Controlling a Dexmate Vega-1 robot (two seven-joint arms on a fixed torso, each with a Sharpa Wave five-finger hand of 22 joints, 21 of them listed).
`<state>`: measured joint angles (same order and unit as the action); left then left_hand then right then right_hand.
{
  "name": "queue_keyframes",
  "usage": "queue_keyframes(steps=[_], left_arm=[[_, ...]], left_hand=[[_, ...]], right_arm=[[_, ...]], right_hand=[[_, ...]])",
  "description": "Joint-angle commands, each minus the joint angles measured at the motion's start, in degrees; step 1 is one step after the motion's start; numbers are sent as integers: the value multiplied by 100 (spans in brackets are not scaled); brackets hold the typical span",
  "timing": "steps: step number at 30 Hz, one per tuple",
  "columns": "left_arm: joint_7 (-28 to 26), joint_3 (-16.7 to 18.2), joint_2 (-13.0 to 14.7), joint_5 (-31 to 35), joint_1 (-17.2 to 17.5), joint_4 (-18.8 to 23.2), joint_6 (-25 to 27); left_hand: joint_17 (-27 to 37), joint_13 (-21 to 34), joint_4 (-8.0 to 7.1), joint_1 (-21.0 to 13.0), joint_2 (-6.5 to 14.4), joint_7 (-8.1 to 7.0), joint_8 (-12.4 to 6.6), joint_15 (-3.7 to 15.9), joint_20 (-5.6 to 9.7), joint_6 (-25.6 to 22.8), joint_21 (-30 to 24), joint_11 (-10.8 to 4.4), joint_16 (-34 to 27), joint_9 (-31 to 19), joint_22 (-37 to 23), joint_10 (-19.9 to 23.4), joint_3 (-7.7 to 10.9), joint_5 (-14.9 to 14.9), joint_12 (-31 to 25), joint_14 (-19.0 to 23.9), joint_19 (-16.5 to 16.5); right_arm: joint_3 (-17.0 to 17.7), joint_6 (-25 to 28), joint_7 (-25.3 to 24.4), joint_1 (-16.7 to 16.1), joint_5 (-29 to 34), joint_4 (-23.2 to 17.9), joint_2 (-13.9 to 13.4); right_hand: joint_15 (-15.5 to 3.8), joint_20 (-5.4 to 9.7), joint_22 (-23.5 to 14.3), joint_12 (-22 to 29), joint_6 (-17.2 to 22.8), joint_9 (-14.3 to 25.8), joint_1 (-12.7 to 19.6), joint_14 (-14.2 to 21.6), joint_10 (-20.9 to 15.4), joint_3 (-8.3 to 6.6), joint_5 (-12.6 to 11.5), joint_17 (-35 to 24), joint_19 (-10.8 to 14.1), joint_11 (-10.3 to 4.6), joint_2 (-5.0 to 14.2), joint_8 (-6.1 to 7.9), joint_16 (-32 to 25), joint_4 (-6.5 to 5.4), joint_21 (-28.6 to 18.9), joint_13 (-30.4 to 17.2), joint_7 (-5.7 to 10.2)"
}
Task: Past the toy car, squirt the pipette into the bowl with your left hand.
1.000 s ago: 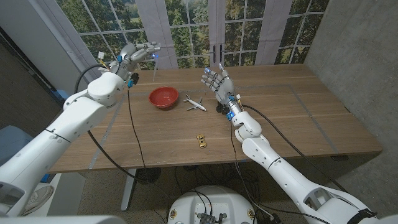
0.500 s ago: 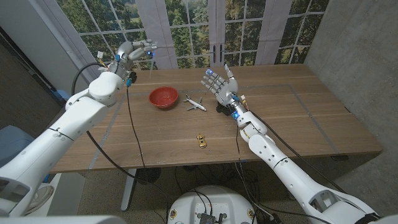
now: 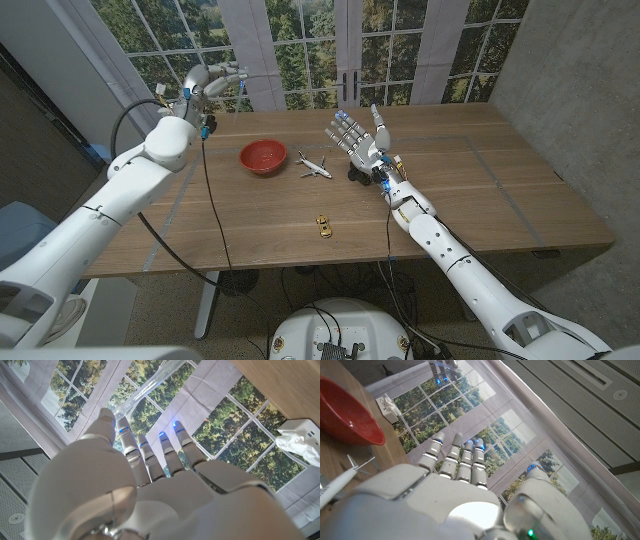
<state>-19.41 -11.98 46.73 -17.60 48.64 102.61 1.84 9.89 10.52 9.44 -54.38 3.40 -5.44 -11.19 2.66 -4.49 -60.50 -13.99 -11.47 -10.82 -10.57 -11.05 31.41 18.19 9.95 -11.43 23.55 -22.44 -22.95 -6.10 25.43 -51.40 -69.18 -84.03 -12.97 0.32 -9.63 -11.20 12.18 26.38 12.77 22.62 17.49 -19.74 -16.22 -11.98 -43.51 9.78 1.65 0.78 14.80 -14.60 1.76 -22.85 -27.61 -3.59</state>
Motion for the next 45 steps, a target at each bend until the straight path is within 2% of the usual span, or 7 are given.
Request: queue_keyframes(steps=[1, 8, 16, 27, 45], left_arm=[[-166, -16, -93, 397, -6, -322, -254], [-230, -46, -169, 576, -64, -575, -492], [-212, -153, -330, 704, -239, -1068, -901], [-62, -368, -681, 708, -671, -2027, -1639], [457, -813, -1302, 486, -1394, -3432, -2697]], left_hand=[[2, 12, 1, -9, -18, -33, 1, 463, 47, -41, -4, -41, 0, -26, -24, -1, -6, -11, -9, 44, -1], [2, 12, 4, -15, -18, -50, -2, 489, 51, -67, -4, -41, 1, -25, -22, 17, -10, -11, -14, 47, -4], [3, 11, 4, -19, -15, -88, 7, 517, 49, -69, 1, -44, -10, -23, -21, 12, -15, -11, -9, 80, 3], [5, 11, 1, -19, -11, -104, 8, 558, 37, -92, 5, -44, -18, -22, -19, 26, -24, -12, -11, 110, 5], [7, 14, 2, -30, -4, -165, -5, 659, 113, -179, -11, -58, -29, -21, -17, 81, -38, -13, -23, 170, -49]], right_arm=[[252, 407, 668, -82, -618, 115, 168], [200, 521, 522, -65, -504, 50, 133], [162, 660, 468, -94, -505, -44, 108], [98, 613, 325, -143, -400, -158, 132], [72, 405, -8, -209, -202, -413, 55]], right_hand=[[-1, -1, -4, -8, 20, 8, 3, -17, -26, -8, -35, -5, -26, 34, 50, -39, 9, 21, 28, 3, -43], [2, -2, -5, -16, 14, 5, -2, -19, -15, -14, -42, 13, -27, 30, 68, -51, 16, 39, 33, 18, -42], [12, -11, -6, -21, 3, 1, 2, -24, -11, -27, -55, 22, -43, 35, 92, -66, 18, 68, 45, 36, -48], [16, -21, -7, -26, 12, -3, -5, -32, -10, -35, -67, 29, -58, 44, 113, -74, 20, 98, 58, 57, -47], [14, -34, -9, -32, 6, -8, -39, -46, -3, -34, -74, 37, -70, 39, 133, -95, 21, 135, 74, 89, -58]])
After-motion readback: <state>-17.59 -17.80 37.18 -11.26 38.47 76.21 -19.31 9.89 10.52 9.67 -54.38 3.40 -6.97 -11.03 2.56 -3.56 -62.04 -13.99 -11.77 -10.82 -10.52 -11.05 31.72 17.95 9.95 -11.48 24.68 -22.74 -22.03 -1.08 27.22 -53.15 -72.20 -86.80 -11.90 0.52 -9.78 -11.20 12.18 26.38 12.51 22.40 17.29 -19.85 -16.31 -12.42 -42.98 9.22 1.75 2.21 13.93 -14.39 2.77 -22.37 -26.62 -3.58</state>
